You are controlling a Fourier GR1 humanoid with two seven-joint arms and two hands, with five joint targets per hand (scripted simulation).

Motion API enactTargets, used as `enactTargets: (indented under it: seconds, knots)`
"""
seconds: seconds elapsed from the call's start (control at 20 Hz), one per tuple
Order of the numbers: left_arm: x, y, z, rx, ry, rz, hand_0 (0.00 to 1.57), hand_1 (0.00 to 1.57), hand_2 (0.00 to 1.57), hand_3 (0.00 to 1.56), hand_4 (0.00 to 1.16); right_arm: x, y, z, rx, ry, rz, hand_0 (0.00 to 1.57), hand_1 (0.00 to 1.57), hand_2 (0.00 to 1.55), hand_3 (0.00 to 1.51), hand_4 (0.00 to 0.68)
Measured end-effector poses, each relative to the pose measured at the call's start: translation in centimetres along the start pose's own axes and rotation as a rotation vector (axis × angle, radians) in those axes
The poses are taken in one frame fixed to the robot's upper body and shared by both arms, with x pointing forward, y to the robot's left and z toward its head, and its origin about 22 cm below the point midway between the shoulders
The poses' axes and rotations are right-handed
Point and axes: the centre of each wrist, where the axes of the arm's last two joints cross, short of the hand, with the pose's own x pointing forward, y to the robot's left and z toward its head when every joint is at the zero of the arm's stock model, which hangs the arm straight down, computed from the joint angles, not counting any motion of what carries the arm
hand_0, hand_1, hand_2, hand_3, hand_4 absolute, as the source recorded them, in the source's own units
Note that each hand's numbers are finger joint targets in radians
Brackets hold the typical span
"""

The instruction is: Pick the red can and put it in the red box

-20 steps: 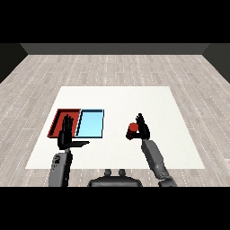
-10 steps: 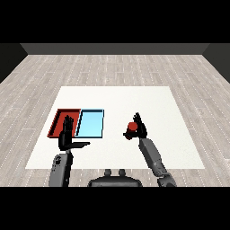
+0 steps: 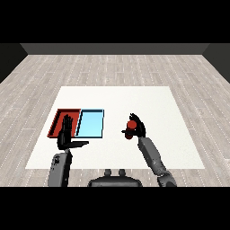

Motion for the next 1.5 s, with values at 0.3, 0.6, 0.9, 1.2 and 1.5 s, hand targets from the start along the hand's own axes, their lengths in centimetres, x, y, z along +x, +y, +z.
enactTargets:
  seconds: [0.3, 0.6, 0.9, 1.2, 1.5]
  knots:
    - [0.2, -0.3, -0.2, 0.001, -0.006, -0.010, 0.00, 0.00, 0.00, 0.00, 0.00, 0.2, -0.5, -0.1, -0.025, -0.001, 0.076, 1.49, 1.49, 1.46, 1.44, 0.661]
    - [0.5, -0.2, 0.1, -0.004, -0.006, -0.015, 0.00, 0.00, 0.00, 0.00, 0.00, 0.9, -0.2, -0.1, -0.010, -0.029, 0.143, 1.47, 1.47, 1.46, 1.42, 0.651]
    - [-0.4, -1.1, 0.4, -0.032, 0.003, -0.004, 0.00, 0.00, 0.00, 0.00, 0.00, 1.8, 0.8, 0.1, -0.002, -0.085, 0.155, 1.44, 1.44, 1.45, 1.41, 0.658]
    - [-0.8, -2.5, -0.6, -0.070, 0.027, -0.024, 0.00, 0.00, 0.00, 0.00, 0.00, 3.6, 1.6, 0.7, 0.011, -0.154, 0.144, 1.44, 1.44, 1.44, 1.41, 0.648]
    - [-0.7, -5.9, -0.8, -0.152, 0.065, 0.020, 0.00, 0.00, 0.00, 0.00, 0.00, 5.7, 2.8, 0.5, 0.014, -0.196, 0.129, 1.42, 1.42, 1.44, 1.42, 0.650]
